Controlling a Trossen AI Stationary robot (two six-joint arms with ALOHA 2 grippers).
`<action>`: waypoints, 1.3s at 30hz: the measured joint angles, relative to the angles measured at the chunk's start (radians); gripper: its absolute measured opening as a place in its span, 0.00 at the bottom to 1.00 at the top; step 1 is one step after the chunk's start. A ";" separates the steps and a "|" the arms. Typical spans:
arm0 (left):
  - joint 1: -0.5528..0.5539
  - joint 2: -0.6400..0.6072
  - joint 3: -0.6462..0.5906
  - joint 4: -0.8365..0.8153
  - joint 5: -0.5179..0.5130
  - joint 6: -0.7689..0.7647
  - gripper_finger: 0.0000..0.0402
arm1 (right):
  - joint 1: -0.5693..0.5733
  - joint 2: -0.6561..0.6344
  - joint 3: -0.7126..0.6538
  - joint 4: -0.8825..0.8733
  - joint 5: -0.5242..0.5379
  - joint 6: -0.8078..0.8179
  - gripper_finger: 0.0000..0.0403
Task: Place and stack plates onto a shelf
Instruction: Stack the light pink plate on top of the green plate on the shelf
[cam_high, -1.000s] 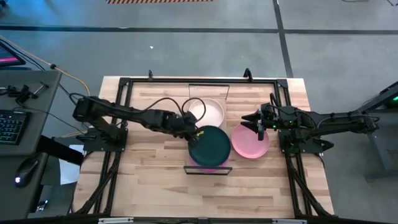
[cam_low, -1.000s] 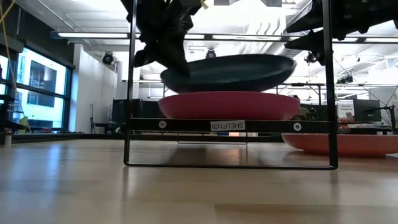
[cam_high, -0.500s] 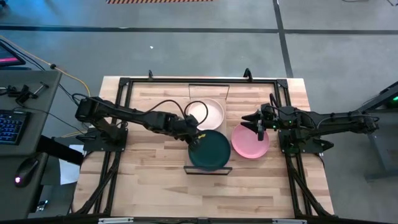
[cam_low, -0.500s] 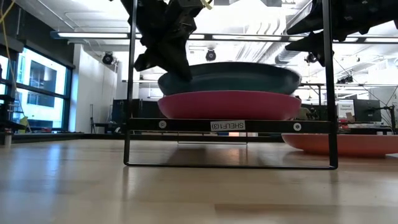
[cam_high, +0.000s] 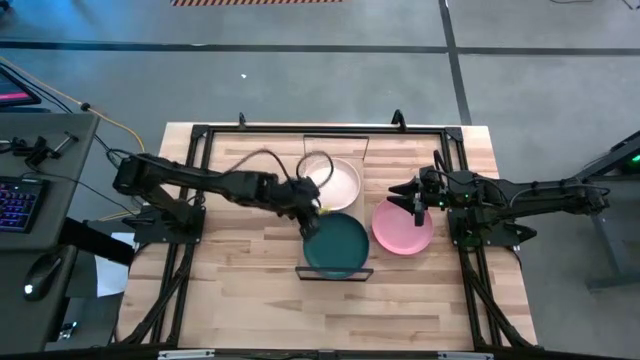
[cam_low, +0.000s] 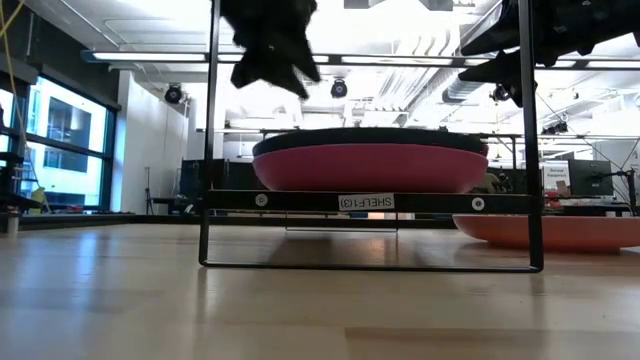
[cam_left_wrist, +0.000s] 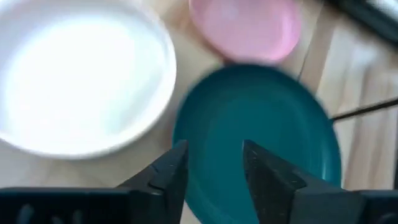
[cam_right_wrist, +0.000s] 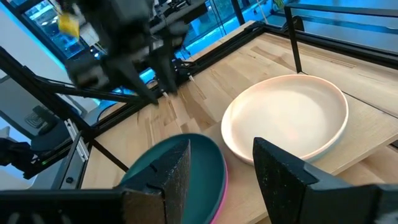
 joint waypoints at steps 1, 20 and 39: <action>0.011 -0.021 0.007 0.000 0.000 0.018 0.37 | 0.000 0.000 0.000 0.002 0.000 0.000 0.39; 0.038 -0.663 -0.570 0.744 -0.056 0.116 0.43 | 0.000 0.000 0.000 0.208 0.001 -0.057 0.39; 0.020 -0.726 -0.749 0.994 -0.111 0.192 0.43 | 0.000 0.006 0.008 0.183 0.042 0.001 0.39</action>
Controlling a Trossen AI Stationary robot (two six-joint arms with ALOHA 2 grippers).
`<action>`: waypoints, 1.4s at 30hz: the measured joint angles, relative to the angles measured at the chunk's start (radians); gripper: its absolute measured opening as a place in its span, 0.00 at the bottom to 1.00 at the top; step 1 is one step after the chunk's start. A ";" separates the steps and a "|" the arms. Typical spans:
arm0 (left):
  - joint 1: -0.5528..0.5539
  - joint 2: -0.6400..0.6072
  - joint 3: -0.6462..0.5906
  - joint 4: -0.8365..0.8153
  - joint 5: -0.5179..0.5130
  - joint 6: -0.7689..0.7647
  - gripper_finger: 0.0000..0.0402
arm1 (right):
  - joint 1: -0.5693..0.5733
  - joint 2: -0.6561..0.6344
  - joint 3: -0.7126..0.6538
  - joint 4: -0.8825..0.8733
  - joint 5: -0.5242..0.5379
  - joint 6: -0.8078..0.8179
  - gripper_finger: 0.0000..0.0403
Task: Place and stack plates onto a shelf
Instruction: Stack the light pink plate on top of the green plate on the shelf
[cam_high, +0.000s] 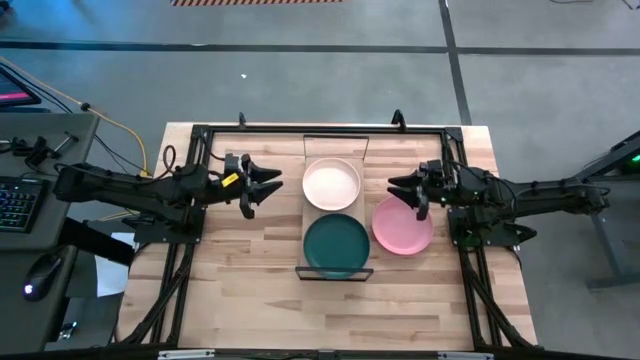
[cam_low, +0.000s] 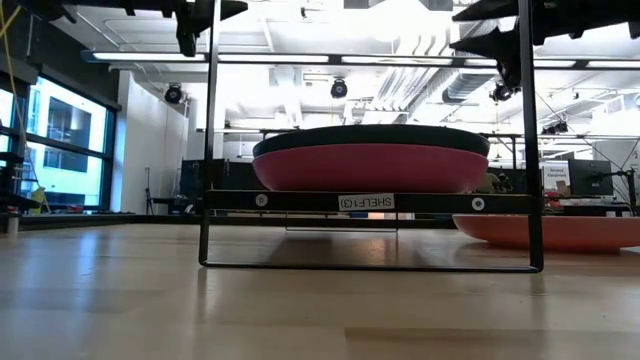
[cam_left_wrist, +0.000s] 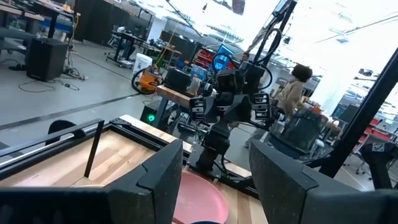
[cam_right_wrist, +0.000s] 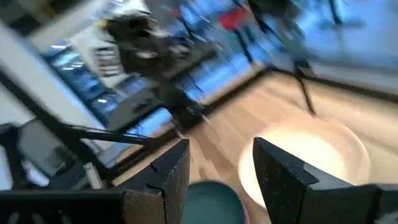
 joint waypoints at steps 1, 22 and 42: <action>0.000 0.000 0.000 0.000 0.000 0.000 0.43 | 0.000 0.013 0.025 -0.061 0.022 0.037 0.39; 0.000 0.000 0.000 -0.001 0.000 -0.006 0.43 | -0.213 0.380 0.154 -1.123 -0.041 0.374 0.39; 0.000 0.000 0.000 -0.001 0.000 -0.008 0.43 | -0.309 0.611 0.147 -1.039 -0.119 0.080 0.39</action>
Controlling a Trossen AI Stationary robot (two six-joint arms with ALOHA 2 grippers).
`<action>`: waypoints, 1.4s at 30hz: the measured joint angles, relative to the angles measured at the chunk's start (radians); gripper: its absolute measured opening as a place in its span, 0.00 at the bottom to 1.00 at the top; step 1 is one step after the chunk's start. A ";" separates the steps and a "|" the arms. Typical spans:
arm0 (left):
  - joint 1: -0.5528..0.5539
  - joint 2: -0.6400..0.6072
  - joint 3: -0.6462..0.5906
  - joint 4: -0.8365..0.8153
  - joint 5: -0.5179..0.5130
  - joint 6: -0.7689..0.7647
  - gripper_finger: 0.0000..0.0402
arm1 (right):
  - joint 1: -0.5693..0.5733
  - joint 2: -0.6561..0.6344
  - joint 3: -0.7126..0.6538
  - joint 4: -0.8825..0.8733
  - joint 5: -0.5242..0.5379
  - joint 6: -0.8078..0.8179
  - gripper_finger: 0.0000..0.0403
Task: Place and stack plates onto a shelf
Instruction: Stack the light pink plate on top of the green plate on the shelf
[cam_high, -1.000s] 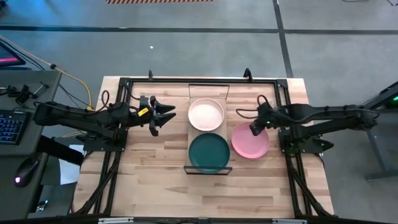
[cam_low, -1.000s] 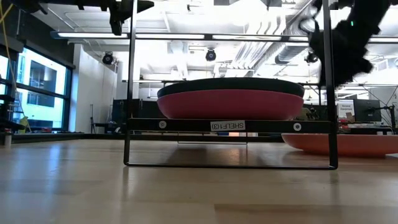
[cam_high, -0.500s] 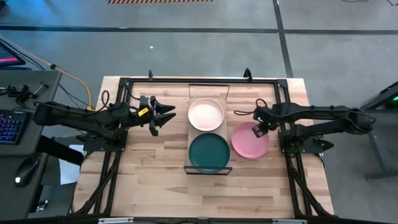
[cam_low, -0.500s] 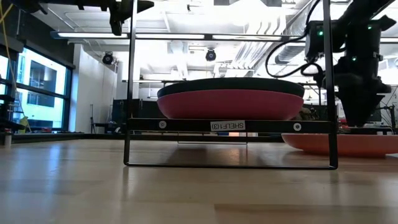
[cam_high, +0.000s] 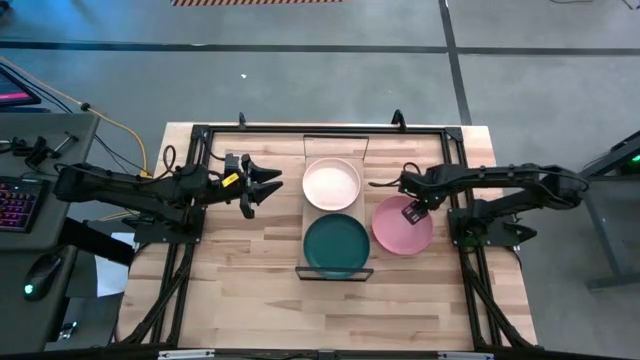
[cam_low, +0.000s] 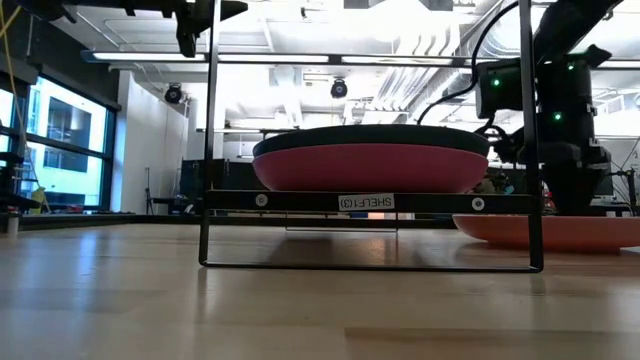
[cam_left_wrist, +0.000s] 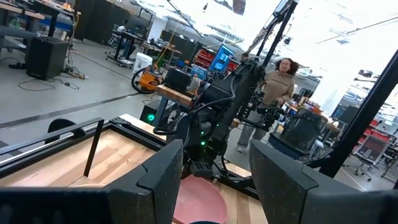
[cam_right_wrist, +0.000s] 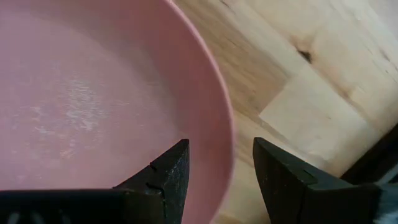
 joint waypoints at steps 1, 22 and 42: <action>0.000 0.000 0.000 0.000 0.000 0.000 0.43 | 0.000 0.007 0.000 0.007 -0.005 -0.006 0.39; 0.000 0.000 0.000 0.001 -0.002 0.007 0.43 | 0.000 0.078 0.002 0.050 -0.038 -0.063 0.03; 0.000 0.000 0.000 0.002 -0.029 0.009 0.43 | 0.011 -0.342 0.128 -0.250 -0.313 -0.004 0.00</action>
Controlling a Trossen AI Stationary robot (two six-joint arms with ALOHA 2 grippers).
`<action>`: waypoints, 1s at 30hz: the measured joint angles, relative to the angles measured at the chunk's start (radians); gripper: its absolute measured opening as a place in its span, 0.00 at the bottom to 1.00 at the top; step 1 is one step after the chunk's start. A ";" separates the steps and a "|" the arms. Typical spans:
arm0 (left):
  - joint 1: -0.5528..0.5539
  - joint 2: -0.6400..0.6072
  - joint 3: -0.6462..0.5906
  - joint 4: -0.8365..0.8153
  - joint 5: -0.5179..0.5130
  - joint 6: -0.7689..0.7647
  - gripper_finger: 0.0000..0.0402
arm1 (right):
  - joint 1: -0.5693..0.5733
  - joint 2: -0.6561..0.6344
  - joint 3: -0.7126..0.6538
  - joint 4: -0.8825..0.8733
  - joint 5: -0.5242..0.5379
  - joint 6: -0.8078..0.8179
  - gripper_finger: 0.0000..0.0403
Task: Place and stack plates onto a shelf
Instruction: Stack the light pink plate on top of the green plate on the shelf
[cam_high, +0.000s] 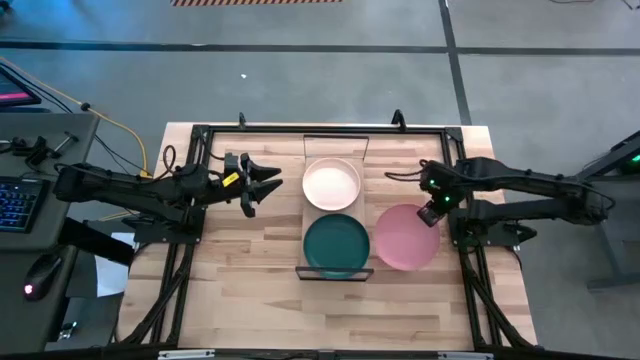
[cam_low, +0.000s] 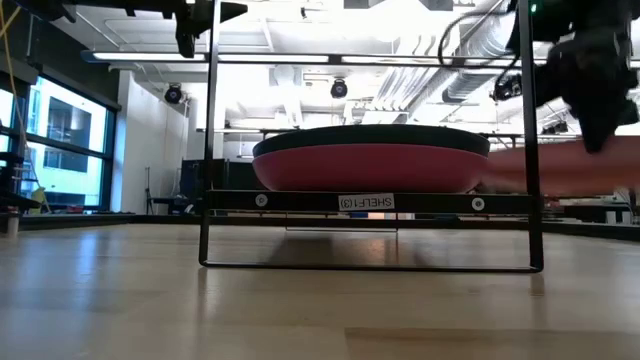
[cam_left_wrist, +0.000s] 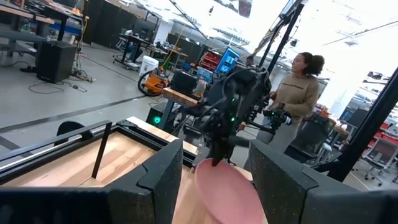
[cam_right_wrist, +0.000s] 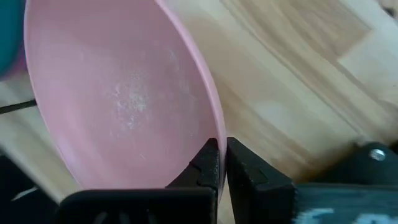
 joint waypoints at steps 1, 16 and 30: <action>0.000 0.000 0.000 0.000 0.000 0.000 0.43 | 0.000 -0.008 0.012 0.002 -0.013 0.004 0.00; 0.000 0.000 0.000 0.000 -0.023 -0.009 0.43 | -0.083 0.011 0.132 0.381 0.057 0.081 0.00; 0.000 0.000 0.000 0.000 -0.029 -0.007 0.43 | -0.056 0.374 0.132 0.821 0.204 0.310 0.00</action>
